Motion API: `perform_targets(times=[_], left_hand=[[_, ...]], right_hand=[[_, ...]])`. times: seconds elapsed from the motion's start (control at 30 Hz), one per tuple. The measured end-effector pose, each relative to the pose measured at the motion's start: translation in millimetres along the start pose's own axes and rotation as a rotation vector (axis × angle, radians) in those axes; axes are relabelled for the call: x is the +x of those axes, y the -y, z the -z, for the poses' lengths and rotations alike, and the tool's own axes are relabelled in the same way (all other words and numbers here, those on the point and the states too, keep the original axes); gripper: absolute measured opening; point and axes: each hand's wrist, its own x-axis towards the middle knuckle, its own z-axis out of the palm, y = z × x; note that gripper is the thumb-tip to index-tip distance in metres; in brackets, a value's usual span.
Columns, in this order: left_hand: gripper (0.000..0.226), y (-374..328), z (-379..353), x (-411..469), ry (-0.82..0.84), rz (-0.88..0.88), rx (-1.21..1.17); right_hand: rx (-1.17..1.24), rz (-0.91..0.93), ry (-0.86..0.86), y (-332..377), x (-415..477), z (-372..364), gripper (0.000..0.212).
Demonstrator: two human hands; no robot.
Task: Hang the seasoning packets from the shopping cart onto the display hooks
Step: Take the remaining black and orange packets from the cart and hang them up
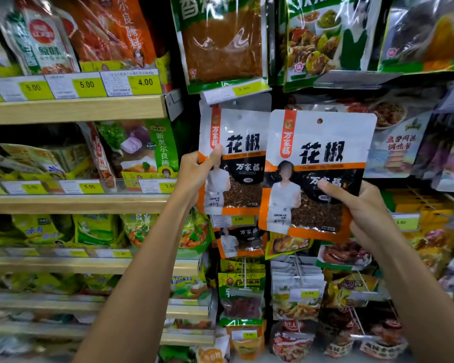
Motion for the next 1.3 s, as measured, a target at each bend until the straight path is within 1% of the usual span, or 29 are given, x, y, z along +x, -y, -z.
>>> perform_targets(times=[0.13,0.23,0.33,0.47,0.6,0.73,0.8,0.9,1.0,1.17,1.23,1.3], left_hand=[[0.057,-6,2,0,-0.005,-0.022,-0.01],[0.049,-9,1,3,-0.004,-0.029,-0.041],[0.041,-9,-1,7,-0.034,-0.036,-0.037],[0.042,-11,-5,9,-0.03,-0.032,-0.051],[0.041,-11,-5,12,-0.046,-0.018,-0.088],[0.04,-10,-5,14,-0.054,0.013,-0.098],[0.041,-13,-9,17,-0.07,0.025,-0.054],[0.033,-18,-20,24,-0.093,0.067,-0.003],[0.038,-20,-27,31,-0.123,0.098,0.041],[0.037,-23,-28,29,-0.132,0.112,0.087],[0.038,-24,-23,19,-0.101,0.087,0.199],[0.042,-23,-15,1,-0.086,0.007,0.434]], right_hand=[[-0.003,-0.006,-0.017,2,1,-3,0.075],[-0.003,-0.013,-0.005,2,2,-5,0.065],[-0.001,-0.017,0.0,1,3,-8,0.067],[-0.002,-0.011,0.004,0,3,-10,0.074],[-0.003,-0.005,0.005,-3,2,-10,0.061],[0.009,-0.001,0.001,-5,4,-12,0.069],[0.013,0.002,-0.002,-5,4,-14,0.067],[0.007,0.005,0.006,-6,4,-16,0.055],[0.0,0.0,0.017,-5,4,-18,0.046],[-0.002,-0.012,0.021,-3,-1,-21,0.037],[-0.007,-0.006,0.03,-1,-4,-24,0.025],[-0.005,-0.003,0.03,1,-4,-27,0.022]])
